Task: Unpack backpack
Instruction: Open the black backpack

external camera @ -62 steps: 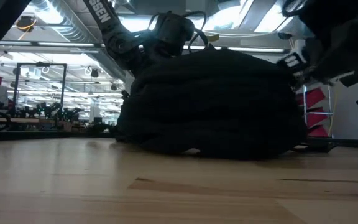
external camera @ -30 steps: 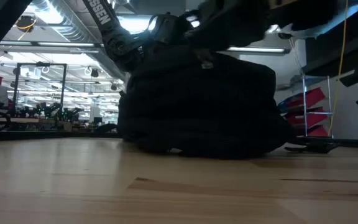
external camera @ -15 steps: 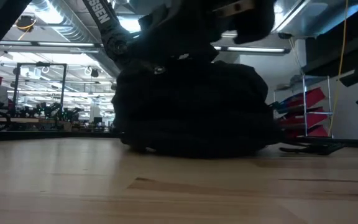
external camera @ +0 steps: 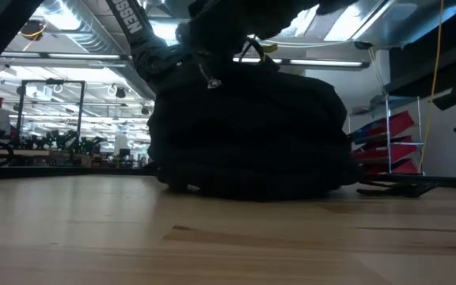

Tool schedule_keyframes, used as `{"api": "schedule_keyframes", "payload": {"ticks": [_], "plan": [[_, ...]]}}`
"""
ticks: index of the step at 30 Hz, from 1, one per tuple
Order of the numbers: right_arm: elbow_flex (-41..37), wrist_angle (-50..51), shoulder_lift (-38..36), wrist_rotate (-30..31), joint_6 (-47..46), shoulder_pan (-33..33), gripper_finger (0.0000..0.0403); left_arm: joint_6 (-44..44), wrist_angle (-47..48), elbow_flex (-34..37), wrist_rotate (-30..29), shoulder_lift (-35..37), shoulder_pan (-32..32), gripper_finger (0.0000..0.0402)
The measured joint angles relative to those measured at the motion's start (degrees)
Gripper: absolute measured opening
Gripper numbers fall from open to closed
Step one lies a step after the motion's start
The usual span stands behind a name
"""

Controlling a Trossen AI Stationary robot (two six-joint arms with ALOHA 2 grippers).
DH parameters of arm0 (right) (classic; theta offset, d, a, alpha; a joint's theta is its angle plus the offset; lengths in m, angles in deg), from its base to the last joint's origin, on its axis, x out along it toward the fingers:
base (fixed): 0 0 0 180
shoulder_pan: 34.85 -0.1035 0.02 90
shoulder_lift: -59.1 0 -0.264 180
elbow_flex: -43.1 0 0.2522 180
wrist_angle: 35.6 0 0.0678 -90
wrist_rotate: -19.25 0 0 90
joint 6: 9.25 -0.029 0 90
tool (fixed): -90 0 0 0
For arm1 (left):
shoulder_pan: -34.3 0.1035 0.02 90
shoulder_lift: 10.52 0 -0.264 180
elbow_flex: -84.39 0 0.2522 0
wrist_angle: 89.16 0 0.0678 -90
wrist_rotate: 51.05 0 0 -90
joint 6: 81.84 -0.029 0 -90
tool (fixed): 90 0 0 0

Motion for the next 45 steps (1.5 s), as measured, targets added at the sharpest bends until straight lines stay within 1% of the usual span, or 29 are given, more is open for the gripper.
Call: {"api": "schedule_keyframes", "payload": {"ticks": [4, 8, 10, 11, 13, 15, 16, 17, 19, 21, 22, 23, 26, 28, 30, 32, 35, 38, 41, 43, 45], "plan": [[0.00, 3.20, -1.81, 0.77, -0.02, -0.39, 0.0123, -0.06, -0.25, 0.00, 0.31, 0.02, -0.02, 0.0274], [0.00, 7.48, -3.93, 3.09, 0.41, -0.87, 0.0156, -2.16, -0.59, 0.02, 1.27, 0.41, -0.04, 0.0274], [-0.02, 10.32, -5.23, 4.84, 1.11, -1.64, 0.0164, -2.71, -0.61, 0.10, 1.11, 1.24, -0.26, 0.0274], [-0.02, 12.04, -5.90, 6.68, 1.29, -2.14, 0.0165, -2.76, -0.63, 0.11, 1.15, 1.86, -0.30, 0.0274], [-0.02, 16.25, -7.22, 10.48, 1.49, -3.20, 0.0166, -2.30, -0.43, 0.13, 3.21, 3.88, -0.62, 0.0274], [-0.02, 20.97, -7.75, 10.89, 1.23, -4.21, 0.0164, -2.73, 2.92, 0.06, 2.78, 6.87, -1.60, 0.0274], [-0.09, 22.64, -7.83, 10.84, 1.55, -4.81, 0.0162, -3.60, 5.89, -0.07, -0.58, 8.43, -2.69, 0.0274], [-0.17, 23.39, -7.94, 10.67, 1.53, -5.49, 0.0160, -5.14, 8.51, -0.34, -5.19, 9.56, -4.01, 0.0274], [-0.16, 23.05, -8.12, 10.63, 1.42, -6.88, 0.0158, -9.37, 14.66, -0.34, -12.21, 12.16, -6.41, 0.0274], [-0.11, 22.80, -8.29, 11.12, 1.17, -8.40, 0.0157, -12.37, 20.18, -0.31, -18.28, 14.80, -8.45, 0.0274], [-0.11, 22.95, -8.29, 11.77, 0.62, -8.77, 0.0157, -12.27, 23.33, -0.31, -20.55, 16.24, -9.13, 0.0274], [-0.11, 23.45, -8.34, 12.33, -0.02, -9.10, 0.0157, -11.56, 25.56, -0.32, -21.47, 17.51, -9.46, 0.0274], [-0.12, 25.98, -9.09, 14.02, -0.42, -8.88, 0.0156, -8.19, 32.13, -0.37, -21.62, 20.66, -10.63, 0.0274], [-0.11, 27.71, -9.43, 14.72, -1.59, -8.70, 0.0156, -5.65, 34.47, -0.37, -21.00, 21.78, -11.67, 0.0274], [-0.15, 29.44, -10.13, 14.10, -1.84, -8.83, 0.0156, -4.12, 35.60, -0.35, -19.01, 22.28, -13.00, 0.0274], [-0.21, 31.72, -11.53, 13.58, -2.73, -8.96, 0.0156, -3.17, 37.10, -0.28, -19.17, 22.72, -14.47, 0.0274], [-1.32, 32.88, -14.33, 14.17, -3.69, -8.90, 0.0156, -0.82, 37.29, 1.51, -22.09, 23.03, -16.48, 0.0274], [-3.43, 31.22, -16.97, 21.15, -6.25, -8.84, 0.0156, 4.37, 36.88, 3.95, -24.98, 24.10, -19.56, 0.0274], [-6.23, 27.19, -18.56, 27.09, -6.65, -8.49, 0.0156, 7.71, 35.55, 5.52, -30.67, 25.99, -25.10, 0.0274], [-8.95, 23.43, -18.49, 27.93, -6.49, -7.74, 0.0156, 8.97, 36.56, 6.25, -35.70, 27.30, -28.99, 0.0274], [-12.03, 18.97, -18.14, 26.49, -6.22, -6.64, 0.0156, 9.93, 37.36, 6.22, -37.75, 29.01, -32.78, 0.0274]]}}
